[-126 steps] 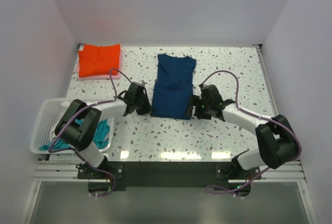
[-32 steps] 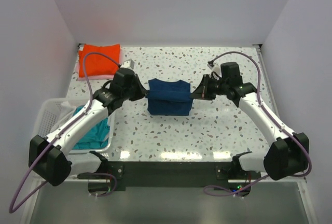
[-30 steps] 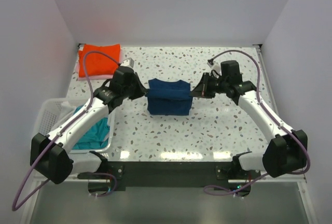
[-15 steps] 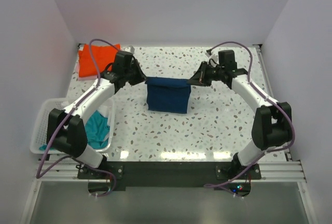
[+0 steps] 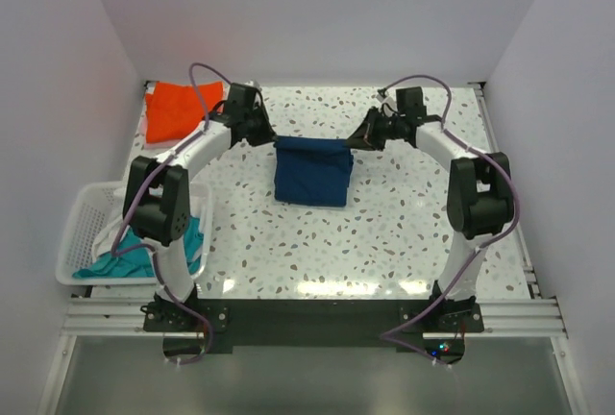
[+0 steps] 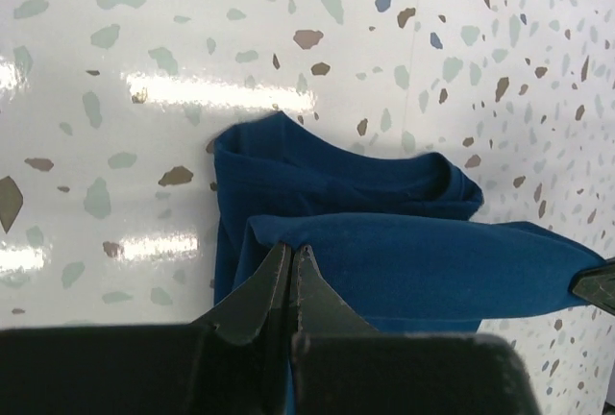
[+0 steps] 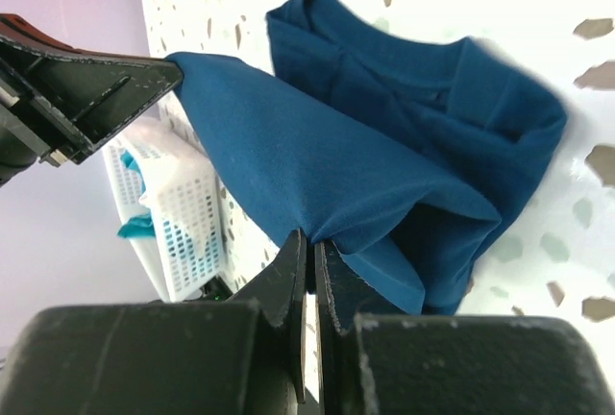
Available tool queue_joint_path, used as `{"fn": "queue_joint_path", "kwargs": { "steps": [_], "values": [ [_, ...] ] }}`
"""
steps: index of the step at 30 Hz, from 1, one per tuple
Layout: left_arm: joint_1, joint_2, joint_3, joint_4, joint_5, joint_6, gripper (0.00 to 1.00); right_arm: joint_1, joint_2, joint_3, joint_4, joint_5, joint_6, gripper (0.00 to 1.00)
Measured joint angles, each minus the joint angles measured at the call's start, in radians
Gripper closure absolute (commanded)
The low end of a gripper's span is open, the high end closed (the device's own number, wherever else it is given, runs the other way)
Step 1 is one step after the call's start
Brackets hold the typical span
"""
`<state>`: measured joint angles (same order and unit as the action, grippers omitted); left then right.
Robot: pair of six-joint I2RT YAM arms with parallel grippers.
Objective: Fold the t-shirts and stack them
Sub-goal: Fold the tshirt, then neatly place the folded tshirt to the corner
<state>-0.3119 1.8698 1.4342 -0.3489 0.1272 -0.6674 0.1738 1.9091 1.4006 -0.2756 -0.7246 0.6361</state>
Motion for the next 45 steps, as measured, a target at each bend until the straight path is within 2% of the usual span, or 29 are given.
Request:
{"fn": "queue_joint_path", "kwargs": {
  "steps": [4,5,6,9,10,11,12,19,25,30,37,45],
  "values": [
    [0.008,0.087,0.065,-0.008,0.005,0.005,1.00,-0.005,0.076,0.041,0.006,0.002,0.005,1.00],
    [0.010,0.106,0.079,-0.010,0.007,0.007,0.93,-0.006,0.093,0.050,0.007,0.004,0.007,0.97],
    [0.011,0.125,0.091,-0.010,0.009,0.008,0.90,-0.008,0.111,0.061,0.006,0.006,0.009,0.95],
    [0.012,0.171,0.127,-0.019,0.012,0.022,0.44,-0.013,0.165,0.108,0.005,0.010,0.012,0.87],
    [0.012,0.183,0.139,-0.022,0.012,0.027,0.29,-0.014,0.179,0.123,0.004,0.012,0.013,0.64],
    [0.013,0.191,0.147,-0.024,0.012,0.026,0.01,-0.016,0.193,0.140,0.003,0.013,0.023,0.36],
    [0.013,0.193,0.152,-0.025,0.012,0.031,0.00,-0.018,0.203,0.156,0.000,0.015,0.025,0.01],
    [0.017,0.168,0.167,-0.024,0.018,0.033,0.00,-0.024,0.201,0.236,-0.037,0.031,-0.010,0.01],
    [0.010,0.045,0.106,0.026,0.057,0.032,0.00,-0.017,0.044,0.108,-0.031,0.049,-0.017,0.01],
    [-0.016,0.039,0.104,0.075,0.102,0.023,0.00,0.032,-0.034,0.012,0.002,0.057,-0.018,0.01],
    [-0.062,0.140,0.104,0.107,0.138,0.013,0.00,0.124,0.015,-0.003,0.021,0.067,-0.020,0.01],
    [-0.060,0.261,0.104,0.103,0.138,0.013,0.00,0.116,0.147,0.014,0.006,0.114,-0.040,0.01]
  ]
}}
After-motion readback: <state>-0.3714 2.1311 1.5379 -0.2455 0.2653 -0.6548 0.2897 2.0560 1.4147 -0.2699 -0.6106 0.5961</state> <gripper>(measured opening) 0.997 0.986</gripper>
